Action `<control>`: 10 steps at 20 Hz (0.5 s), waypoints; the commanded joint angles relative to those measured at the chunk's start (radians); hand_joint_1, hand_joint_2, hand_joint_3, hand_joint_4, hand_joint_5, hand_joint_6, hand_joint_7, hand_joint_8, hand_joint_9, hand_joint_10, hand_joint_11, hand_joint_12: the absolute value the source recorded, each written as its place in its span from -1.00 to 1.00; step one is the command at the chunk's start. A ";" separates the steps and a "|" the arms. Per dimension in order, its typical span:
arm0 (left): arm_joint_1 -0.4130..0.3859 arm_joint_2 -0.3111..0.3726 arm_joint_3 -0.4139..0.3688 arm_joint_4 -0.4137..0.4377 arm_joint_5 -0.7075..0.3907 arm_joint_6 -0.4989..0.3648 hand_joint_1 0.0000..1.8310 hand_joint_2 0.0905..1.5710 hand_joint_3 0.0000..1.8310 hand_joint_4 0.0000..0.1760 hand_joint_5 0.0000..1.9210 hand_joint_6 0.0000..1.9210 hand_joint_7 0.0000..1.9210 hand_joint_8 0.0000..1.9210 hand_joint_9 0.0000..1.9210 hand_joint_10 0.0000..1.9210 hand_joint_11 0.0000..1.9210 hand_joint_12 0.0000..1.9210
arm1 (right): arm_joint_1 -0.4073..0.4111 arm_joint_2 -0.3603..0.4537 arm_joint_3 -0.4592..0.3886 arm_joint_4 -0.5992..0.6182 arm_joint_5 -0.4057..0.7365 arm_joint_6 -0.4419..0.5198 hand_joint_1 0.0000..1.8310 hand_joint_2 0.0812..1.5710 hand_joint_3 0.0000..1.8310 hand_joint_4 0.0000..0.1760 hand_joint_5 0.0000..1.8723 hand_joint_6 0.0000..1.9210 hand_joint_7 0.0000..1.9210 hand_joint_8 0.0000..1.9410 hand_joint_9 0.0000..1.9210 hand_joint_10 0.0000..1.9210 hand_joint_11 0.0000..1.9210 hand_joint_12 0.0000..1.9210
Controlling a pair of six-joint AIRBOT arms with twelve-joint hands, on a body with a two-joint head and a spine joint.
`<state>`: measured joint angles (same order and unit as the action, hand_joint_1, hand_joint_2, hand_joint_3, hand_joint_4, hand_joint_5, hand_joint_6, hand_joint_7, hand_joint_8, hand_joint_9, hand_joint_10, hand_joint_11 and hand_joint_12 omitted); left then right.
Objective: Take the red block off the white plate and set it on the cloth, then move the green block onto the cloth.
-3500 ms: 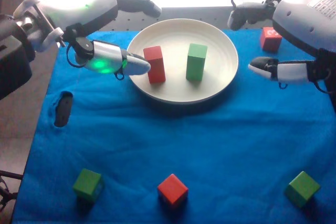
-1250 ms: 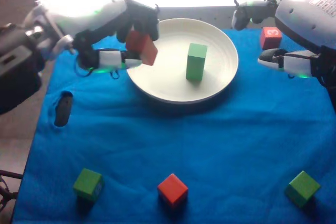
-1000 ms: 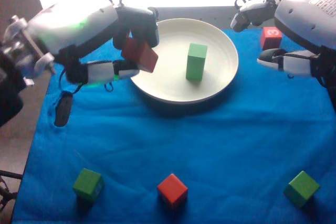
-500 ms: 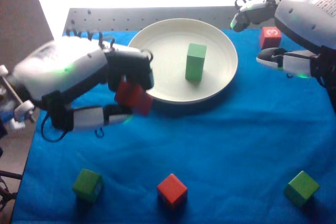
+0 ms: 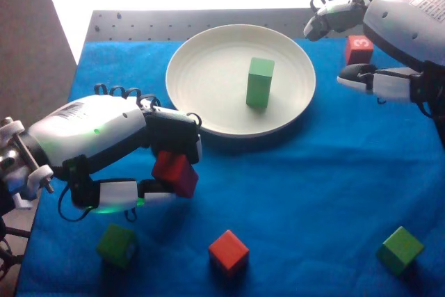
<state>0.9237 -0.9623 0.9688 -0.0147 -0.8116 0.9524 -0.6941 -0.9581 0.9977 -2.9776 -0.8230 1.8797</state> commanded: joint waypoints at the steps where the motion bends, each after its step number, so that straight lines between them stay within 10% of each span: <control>1: -0.007 -0.002 -0.004 -0.002 -0.124 -0.007 0.22 0.60 -1.00 -1.00 -0.36 0.51 -0.23 0.49 -0.46 0.20 -0.70 0.68 | 0.016 0.000 0.002 -0.029 -0.118 -0.006 0.29 0.33 -1.00 -1.00 -0.22 -0.64 -0.45 0.28 -0.46 0.48 -0.58 0.87; 2: -0.006 -0.002 -0.003 -0.004 -0.124 -0.007 -0.22 0.48 -1.00 -1.00 -0.56 -0.34 -0.54 -0.40 -0.71 -0.14 -0.98 0.53 | 0.016 0.000 0.002 -0.029 -0.118 -0.006 0.27 0.34 -1.00 -1.00 -0.20 -0.71 -0.41 0.07 -0.48 0.34 -0.66 0.82; 3: -0.006 -0.003 -0.002 -0.006 -0.123 -0.007 -0.22 0.48 -1.00 -1.00 -0.56 -0.34 -0.54 -0.40 -0.71 -0.14 -0.98 0.53 | 0.016 0.000 0.002 -0.029 -0.118 -0.006 0.27 0.34 -1.00 -1.00 -0.20 -0.71 -0.41 0.07 -0.48 0.34 -0.66 0.82; 5: -0.006 -0.005 0.000 -0.012 -0.122 -0.007 -0.39 0.40 -1.00 -0.29 -0.59 -0.89 -0.64 -0.97 -0.77 -0.63 -1.00 0.23 | 0.016 0.000 0.002 -0.029 -0.118 -0.006 0.34 0.27 -1.00 -1.00 -0.14 -0.72 -0.36 0.11 -0.43 0.40 -0.57 0.84; 10: -0.004 -0.003 0.005 -0.035 -0.144 -0.007 -0.35 0.30 -1.00 0.61 -0.74 -1.00 -0.86 -1.00 -0.80 -0.87 -1.00 0.19 | 0.016 0.000 0.002 -0.028 -0.118 -0.006 0.34 0.26 -1.00 -1.00 -0.23 -0.46 -0.38 0.19 -0.43 0.42 -0.55 0.83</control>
<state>0.9264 -0.9623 0.9722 -0.0475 -0.8192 0.9501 -0.6941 -0.9581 0.9977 -2.9776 -0.8230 1.8797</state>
